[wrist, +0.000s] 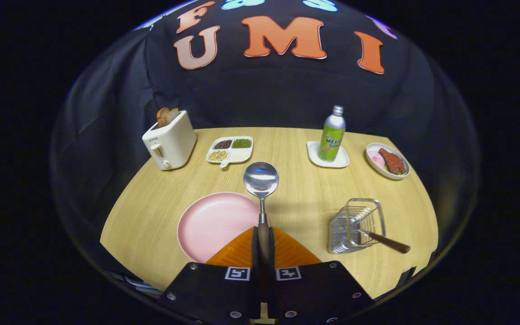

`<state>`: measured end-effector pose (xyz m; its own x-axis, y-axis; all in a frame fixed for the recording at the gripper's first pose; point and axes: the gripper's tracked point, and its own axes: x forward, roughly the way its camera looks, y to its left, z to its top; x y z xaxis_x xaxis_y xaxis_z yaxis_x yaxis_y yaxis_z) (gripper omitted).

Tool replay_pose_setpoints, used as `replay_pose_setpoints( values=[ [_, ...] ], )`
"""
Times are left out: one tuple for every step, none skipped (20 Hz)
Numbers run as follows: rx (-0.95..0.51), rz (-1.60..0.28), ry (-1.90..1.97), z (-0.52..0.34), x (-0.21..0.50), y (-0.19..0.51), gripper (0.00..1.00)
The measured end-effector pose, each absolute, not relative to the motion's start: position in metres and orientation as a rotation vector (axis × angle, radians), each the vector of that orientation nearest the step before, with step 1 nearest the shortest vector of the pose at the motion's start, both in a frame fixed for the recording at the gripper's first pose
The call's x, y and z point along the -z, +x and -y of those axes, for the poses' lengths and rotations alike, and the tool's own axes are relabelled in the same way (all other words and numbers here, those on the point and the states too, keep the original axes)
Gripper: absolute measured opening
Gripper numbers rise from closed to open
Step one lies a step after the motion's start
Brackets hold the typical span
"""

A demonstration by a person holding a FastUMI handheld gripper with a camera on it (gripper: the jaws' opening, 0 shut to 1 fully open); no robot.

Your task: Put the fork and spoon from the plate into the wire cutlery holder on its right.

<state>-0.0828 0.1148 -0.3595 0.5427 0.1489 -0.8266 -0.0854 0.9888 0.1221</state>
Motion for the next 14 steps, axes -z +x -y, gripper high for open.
replay_pose_setpoints(
  values=[
    [-0.122,-0.974,0.065,-0.101,0.352,-0.080,0.07],
    [-0.110,-0.968,0.062,-0.090,0.348,-0.077,0.06],
    [-0.096,-0.964,0.060,-0.078,0.343,-0.075,0.06],
    [-0.088,-0.961,0.057,-0.070,0.339,-0.074,0.06],
    [-0.079,-0.969,0.041,-0.059,0.338,-0.075,0.06],
    [-0.070,-0.978,0.020,-0.049,0.338,-0.076,0.07],
    [-0.064,-0.982,0.003,-0.041,0.336,-0.075,0.06],
    [-0.062,-0.995,-0.008,-0.035,0.337,-0.076,0.06],
    [-0.065,-1.013,-0.016,-0.031,0.337,-0.079,0.06],
    [-0.065,-1.031,-0.023,-0.025,0.339,-0.081,0.07],
    [-0.070,-1.060,-0.039,-0.021,0.343,-0.086,0.06],
    [-0.067,-1.075,-0.055,-0.015,0.345,-0.087,0.06],
    [-0.063,-1.095,-0.069,-0.010,0.348,-0.089,0.07],
    [-0.059,-1.118,-0.071,-0.005,0.351,-0.092,0.06]
  ],
)
